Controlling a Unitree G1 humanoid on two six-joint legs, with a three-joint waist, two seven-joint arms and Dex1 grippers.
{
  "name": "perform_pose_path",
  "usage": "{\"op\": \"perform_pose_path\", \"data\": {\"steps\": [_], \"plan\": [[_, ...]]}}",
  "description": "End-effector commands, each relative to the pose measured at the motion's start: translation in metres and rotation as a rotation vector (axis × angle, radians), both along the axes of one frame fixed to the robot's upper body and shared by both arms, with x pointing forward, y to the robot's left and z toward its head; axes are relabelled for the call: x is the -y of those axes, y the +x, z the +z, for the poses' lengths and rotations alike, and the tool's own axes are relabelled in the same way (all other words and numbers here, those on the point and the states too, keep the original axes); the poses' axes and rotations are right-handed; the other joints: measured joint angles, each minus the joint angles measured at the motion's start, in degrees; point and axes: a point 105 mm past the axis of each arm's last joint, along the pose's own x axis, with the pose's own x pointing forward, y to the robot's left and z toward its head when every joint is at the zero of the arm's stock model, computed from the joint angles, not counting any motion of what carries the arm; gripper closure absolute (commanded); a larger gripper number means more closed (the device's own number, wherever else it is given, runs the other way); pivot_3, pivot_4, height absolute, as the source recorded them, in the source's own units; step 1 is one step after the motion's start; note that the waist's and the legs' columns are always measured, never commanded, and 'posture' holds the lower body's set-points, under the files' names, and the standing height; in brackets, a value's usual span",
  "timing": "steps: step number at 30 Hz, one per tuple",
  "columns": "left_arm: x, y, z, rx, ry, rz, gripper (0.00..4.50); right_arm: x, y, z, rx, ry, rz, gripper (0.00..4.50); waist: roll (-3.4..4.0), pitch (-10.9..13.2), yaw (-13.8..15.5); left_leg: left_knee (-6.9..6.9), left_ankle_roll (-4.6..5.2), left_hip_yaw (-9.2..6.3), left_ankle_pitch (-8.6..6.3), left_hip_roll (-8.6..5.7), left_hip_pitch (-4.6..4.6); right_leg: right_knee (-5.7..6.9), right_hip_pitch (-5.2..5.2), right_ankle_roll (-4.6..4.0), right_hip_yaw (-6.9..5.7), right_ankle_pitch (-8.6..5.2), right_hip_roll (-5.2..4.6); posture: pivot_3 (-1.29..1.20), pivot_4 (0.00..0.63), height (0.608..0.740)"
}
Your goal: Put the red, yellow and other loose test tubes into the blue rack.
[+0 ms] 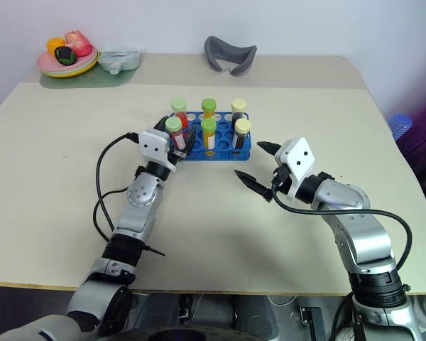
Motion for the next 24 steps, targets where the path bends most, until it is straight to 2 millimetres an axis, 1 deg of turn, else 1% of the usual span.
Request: {"op": "perform_pose_path", "data": {"steps": [1,4,6,10,13,14,16,17,18,20,23,24], "plan": [[-0.010,-0.011,0.015,0.051,-0.028,0.000,0.06,-0.001,-0.004,0.013,0.064,-0.002,0.013,0.00,0.00,0.0,0.0,0.00,0.00,0.00,0.00,0.00,0.00,0.00,0.00,0.00,0.00,0.00,0.00,0.00,0.150,0.735],[-0.021,-0.024,0.016,0.045,-0.025,-0.005,0.06,0.003,-0.005,0.012,0.058,-0.010,0.011,0.00,0.00,0.0,0.0,0.00,0.00,0.00,0.00,0.03,0.00,0.00,0.00,0.00,0.00,0.00,0.00,0.00,0.150,0.735],[-0.031,-0.037,0.018,0.034,-0.015,-0.031,0.06,0.007,-0.005,0.012,0.052,-0.018,0.010,0.00,0.01,0.0,-0.1,-0.01,0.00,0.00,0.00,0.04,0.00,0.00,0.00,0.00,0.01,0.00,-0.02,0.00,0.150,0.735],[-0.054,-0.059,0.015,-0.036,0.025,-0.086,0.06,0.018,-0.007,0.009,0.034,-0.047,0.006,0.00,0.02,0.0,-0.1,-0.01,0.00,-0.01,0.00,0.12,0.00,-0.01,0.00,-0.01,0.04,0.00,-0.03,0.00,0.150,0.735],[-0.083,-0.071,0.006,-0.113,0.160,-0.084,0.06,0.037,-0.013,0.003,-0.009,-0.089,-0.015,0.00,0.02,0.0,0.0,0.00,0.02,-0.03,-0.01,0.12,0.01,-0.05,0.06,-0.01,0.05,0.00,-0.04,0.00,0.150,0.735],[-0.096,-0.074,0.004,-0.140,0.203,-0.070,0.06,0.047,-0.016,0.001,-0.026,-0.104,-0.029,0.00,0.02,0.0,0.0,-0.01,0.04,-0.03,-0.02,0.11,0.01,-0.05,0.06,-0.01,0.05,0.00,-0.04,0.00,0.150,0.735],[-0.124,-0.079,0.002,-0.194,0.233,-0.042,0.06,0.069,-0.022,-0.001,-0.055,-0.132,-0.079,0.00,0.02,0.0,0.0,-0.01,0.06,-0.01,-0.04,0.11,0.01,-0.07,0.06,-0.01,0.05,0.00,-0.04,0.00,0.150,0.735],[-0.134,-0.082,0.001,-0.220,0.234,-0.033,0.06,0.081,-0.025,-0.001,-0.064,-0.145,-0.105,0.00,0.02,0.0,0.0,-0.01,0.08,-0.02,-0.04,0.11,0.01,-0.08,0.07,-0.01,0.04,0.00,-0.03,0.00,0.150,0.735],[-0.140,-0.085,0.000,-0.241,0.241,-0.036,0.06,0.090,-0.027,-0.001,-0.075,-0.154,-0.125,0.00,0.02,0.0,0.0,-0.01,0.14,-0.01,-0.08,0.11,0.01,-0.08,0.07,-0.01,0.04,-0.01,-0.04,0.00,0.150,0.735],[-0.149,-0.090,-0.004,-0.278,0.272,-0.043,0.06,0.102,-0.031,-0.001,-0.090,-0.163,-0.145,0.00,0.03,0.0,0.0,-0.02,0.32,-0.01,-0.18,0.11,0.03,-0.08,0.09,-0.01,0.05,-0.01,-0.04,0.00,0.150,0.735],[-0.156,-0.096,-0.008,-0.312,0.304,-0.056,0.06,0.110,-0.034,-0.004,-0.106,-0.160,-0.157,0.00,0.03,0.0,-0.1,-0.02,0.36,-0.02,-0.20,0.12,0.10,-0.08,0.15,-0.02,0.05,-0.01,-0.02,0.00,0.150,0.735],[-0.156,-0.097,-0.009,-0.320,0.306,-0.062,0.06,0.113,-0.034,-0.005,-0.110,-0.156,-0.162,0.00,0.03,0.0,-0.1,-0.02,0.36,-0.02,-0.21,0.13,0.10,-0.08,0.15,-0.02,0.05,-0.01,-0.02,0.00,0.150,0.735]]}}
